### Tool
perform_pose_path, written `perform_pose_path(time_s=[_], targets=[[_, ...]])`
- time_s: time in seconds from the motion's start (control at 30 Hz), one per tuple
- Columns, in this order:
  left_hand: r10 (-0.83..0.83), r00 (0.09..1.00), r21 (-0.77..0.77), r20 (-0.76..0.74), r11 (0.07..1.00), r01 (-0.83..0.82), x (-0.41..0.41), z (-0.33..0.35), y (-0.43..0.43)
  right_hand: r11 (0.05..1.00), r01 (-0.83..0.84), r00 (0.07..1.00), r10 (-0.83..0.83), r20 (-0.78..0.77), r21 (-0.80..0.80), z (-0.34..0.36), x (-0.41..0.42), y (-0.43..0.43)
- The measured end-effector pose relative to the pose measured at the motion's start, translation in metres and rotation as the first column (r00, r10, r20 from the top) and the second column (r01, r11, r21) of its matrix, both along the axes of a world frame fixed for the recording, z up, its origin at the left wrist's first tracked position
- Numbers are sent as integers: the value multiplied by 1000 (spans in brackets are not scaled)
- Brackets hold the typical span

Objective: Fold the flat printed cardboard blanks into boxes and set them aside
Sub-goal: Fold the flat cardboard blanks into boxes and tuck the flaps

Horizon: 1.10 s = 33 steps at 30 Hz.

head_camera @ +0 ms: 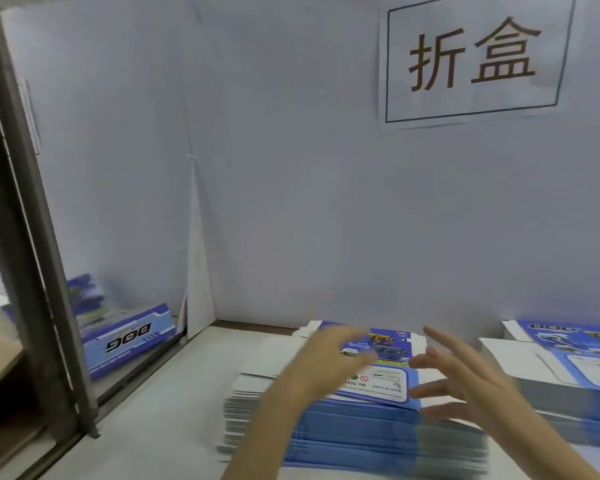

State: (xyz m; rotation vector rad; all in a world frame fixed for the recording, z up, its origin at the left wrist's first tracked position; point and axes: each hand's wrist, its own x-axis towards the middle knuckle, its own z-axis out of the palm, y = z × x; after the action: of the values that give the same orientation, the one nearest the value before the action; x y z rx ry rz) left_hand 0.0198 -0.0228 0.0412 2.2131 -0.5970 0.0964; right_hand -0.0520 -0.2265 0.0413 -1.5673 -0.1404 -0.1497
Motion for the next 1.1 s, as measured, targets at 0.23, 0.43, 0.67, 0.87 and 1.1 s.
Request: perform_pose_path(time_s=[0.23,0.43,0.67,0.87,1.1], targets=[[-55,998,663,-12,747,49,-10,-31,-33,983,114,994,-113,12,-142,2,-3,-8],[-106,994,514,11,853,85,-20,-12,-10,956,243,969,-230,93,-165,2,0,-18],[214,562,-190,799,976,-103,-48,30,-8,856,514,759,-486,434,59,19,-13,-21],[487,533,-571,692,821,-8,-71,47,-21,916,353,666,-390,637,192,31,-28,-20],[298,932,-874,205,484,37,-73,57,-16,995,77,930,-95,356,64,38,-36,-19]])
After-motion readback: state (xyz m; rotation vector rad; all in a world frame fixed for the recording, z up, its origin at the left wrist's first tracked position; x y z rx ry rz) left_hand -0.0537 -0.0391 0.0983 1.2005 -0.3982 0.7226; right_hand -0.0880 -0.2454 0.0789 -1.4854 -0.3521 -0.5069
